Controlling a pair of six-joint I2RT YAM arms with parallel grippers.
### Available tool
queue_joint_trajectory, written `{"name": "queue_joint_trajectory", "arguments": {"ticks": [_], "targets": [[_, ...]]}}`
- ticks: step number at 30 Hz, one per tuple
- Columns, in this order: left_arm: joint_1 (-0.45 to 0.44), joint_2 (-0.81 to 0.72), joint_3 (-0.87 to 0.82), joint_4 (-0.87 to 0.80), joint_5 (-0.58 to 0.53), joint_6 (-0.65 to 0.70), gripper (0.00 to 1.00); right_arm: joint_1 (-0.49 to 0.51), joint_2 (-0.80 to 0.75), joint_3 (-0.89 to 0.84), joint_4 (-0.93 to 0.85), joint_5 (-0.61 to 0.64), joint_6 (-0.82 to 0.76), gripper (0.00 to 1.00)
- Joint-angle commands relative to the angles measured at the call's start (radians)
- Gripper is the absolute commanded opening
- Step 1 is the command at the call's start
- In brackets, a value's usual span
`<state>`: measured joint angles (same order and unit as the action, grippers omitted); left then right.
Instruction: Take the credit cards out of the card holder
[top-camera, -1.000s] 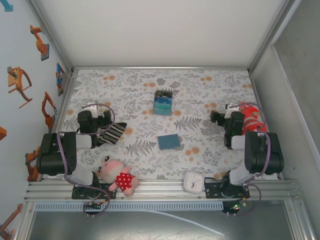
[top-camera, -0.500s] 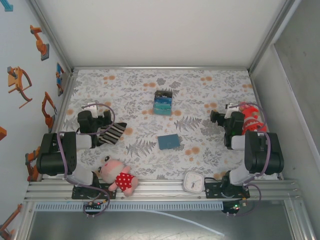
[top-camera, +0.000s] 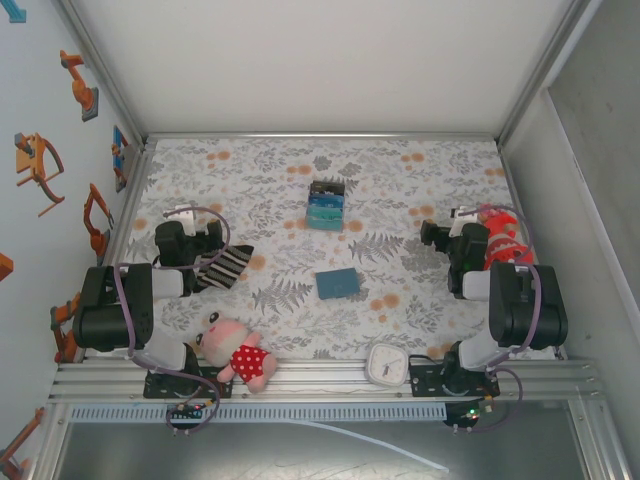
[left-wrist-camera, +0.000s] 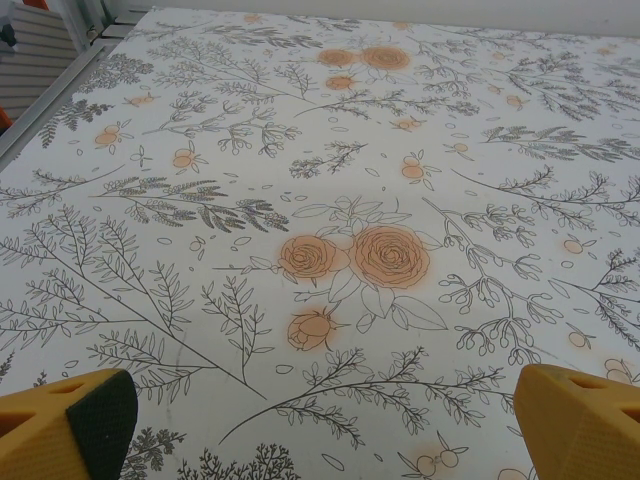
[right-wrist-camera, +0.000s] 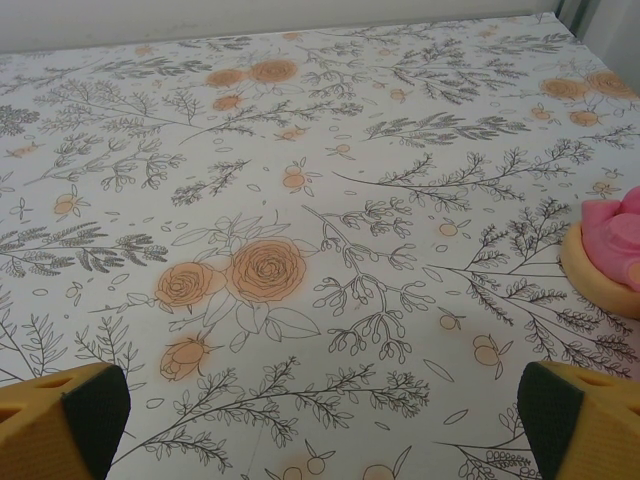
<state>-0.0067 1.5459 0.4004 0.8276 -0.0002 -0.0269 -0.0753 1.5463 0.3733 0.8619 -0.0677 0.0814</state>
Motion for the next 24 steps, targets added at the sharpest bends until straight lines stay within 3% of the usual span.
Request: {"name": "queue_joint_trajectory", "arguments": {"ticks": [1, 11, 14, 20, 24], "targets": [[0.001, -0.019, 0.024, -0.034, 0.004, -0.005, 0.97, -0.006, -0.022, 0.019, -0.020, 0.024, 0.006, 0.99], [-0.024, -0.188, 0.068, -0.243, -0.028, 0.012, 0.97, -0.006, -0.202, -0.011, -0.113, 0.088, 0.025, 0.99], [-0.052, -0.251, 0.107, -0.350, -0.063, -0.008, 0.97, -0.008, -0.297, 0.014, -0.247, 0.132, 0.055, 0.99], [-0.135, -0.330, 0.155, -0.452, 0.009, -0.101, 0.97, -0.003, -0.449, 0.075, -0.523, 0.183, 0.166, 1.00], [-0.258, -0.369, 0.166, -0.499, 0.027, -0.118, 0.97, 0.013, -0.514, 0.130, -0.725, 0.205, 0.230, 1.00]]}}
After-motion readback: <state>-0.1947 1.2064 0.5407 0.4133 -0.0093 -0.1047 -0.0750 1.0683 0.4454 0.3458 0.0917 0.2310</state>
